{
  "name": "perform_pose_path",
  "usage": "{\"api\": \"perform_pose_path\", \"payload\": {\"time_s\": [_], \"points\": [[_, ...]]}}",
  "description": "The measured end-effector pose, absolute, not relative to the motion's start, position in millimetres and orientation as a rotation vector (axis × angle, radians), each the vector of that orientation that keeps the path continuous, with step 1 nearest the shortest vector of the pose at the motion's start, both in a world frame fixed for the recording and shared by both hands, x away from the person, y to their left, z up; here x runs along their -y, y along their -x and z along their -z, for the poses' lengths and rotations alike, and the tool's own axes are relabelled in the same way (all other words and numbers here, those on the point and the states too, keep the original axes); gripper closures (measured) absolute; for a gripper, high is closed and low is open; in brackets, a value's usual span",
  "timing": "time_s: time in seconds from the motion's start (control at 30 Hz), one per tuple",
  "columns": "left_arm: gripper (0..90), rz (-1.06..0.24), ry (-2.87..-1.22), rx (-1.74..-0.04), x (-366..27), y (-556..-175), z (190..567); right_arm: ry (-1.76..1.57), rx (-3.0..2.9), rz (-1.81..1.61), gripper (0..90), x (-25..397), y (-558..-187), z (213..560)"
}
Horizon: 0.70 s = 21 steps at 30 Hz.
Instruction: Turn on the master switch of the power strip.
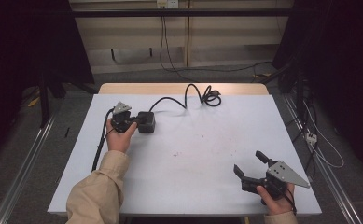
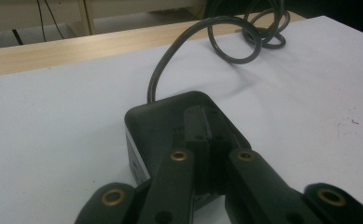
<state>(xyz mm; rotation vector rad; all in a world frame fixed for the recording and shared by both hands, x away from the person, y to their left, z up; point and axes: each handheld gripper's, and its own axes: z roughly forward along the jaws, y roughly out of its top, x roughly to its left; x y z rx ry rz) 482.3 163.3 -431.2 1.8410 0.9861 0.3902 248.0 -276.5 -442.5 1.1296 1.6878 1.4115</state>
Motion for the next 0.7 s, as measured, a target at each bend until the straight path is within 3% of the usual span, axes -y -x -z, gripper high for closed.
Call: {"api": "perform_pose_path", "payload": {"time_s": [0.7], "points": [[90.0,-0.379,-1.842,-1.011,-163.2,-481.7,430.6,-1.116,-1.695,-1.411,5.7,274.3,-248.7,442.3]]}}
